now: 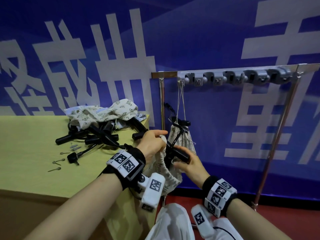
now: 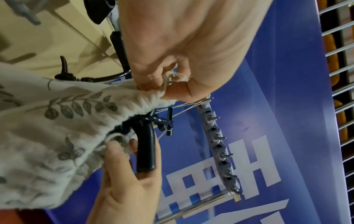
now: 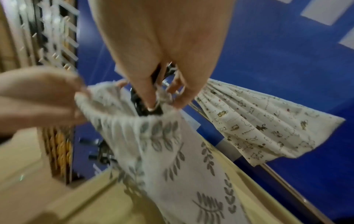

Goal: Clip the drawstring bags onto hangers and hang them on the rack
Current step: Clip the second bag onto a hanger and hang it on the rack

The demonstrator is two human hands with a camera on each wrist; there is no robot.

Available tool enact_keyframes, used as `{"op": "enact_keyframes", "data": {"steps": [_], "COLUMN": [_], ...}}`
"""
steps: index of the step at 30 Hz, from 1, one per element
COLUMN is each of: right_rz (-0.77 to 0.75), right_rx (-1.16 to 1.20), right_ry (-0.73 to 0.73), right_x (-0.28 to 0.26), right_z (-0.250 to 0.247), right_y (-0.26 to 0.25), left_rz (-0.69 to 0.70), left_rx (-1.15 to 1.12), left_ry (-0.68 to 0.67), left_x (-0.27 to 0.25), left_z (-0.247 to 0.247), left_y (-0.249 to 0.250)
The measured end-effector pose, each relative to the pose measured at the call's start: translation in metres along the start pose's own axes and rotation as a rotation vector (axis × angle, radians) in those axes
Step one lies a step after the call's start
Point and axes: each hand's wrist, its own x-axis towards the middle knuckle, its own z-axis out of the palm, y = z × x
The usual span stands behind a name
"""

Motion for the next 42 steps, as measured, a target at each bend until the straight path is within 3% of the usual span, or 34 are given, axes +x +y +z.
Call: {"op": "enact_keyframes", "data": {"steps": [5,9,14,19,23,26,29,32,34,42], "right_rz": [-0.072,-0.071,-0.068,-0.029,-0.069,-0.092,-0.110,-0.113,-0.109,-0.017], "right_rx": [-0.190,-0.261,-0.211,-0.064,-0.024,0.005,0.038,0.049,0.067,0.237], "right_ry": [0.309,0.365,0.344,0.394,0.344,0.317,0.282,0.239,0.217,0.193], "right_x": [0.000,0.002,0.003,0.005,0.004,0.002,-0.003,-0.004,-0.005,-0.008], "right_z": [0.013,0.002,-0.017,-0.043,-0.052,-0.056,-0.058,-0.056,-0.053,-0.054], "right_y": [0.002,0.003,0.006,0.009,-0.004,-0.009,-0.011,-0.010,-0.010,-0.015], "left_rz": [-0.035,0.019,0.233,0.485,0.536,0.488,0.361,0.109,-0.005,-0.204], "left_rx": [-0.147,-0.060,0.402,0.817,1.043,1.057,0.888,0.241,-0.051,-0.703], "left_ry": [-0.049,-0.032,0.007,0.179,0.301,0.385,0.397,0.233,0.157,0.129], "left_x": [0.001,0.007,0.014,0.016,0.021,0.022,0.023,0.020,0.018,0.021], "left_z": [0.001,-0.009,-0.033,-0.061,-0.067,-0.072,-0.079,-0.077,-0.077,-0.091], "left_y": [0.002,-0.003,0.000,0.004,-0.001,0.002,0.002,0.007,0.010,0.016]}}
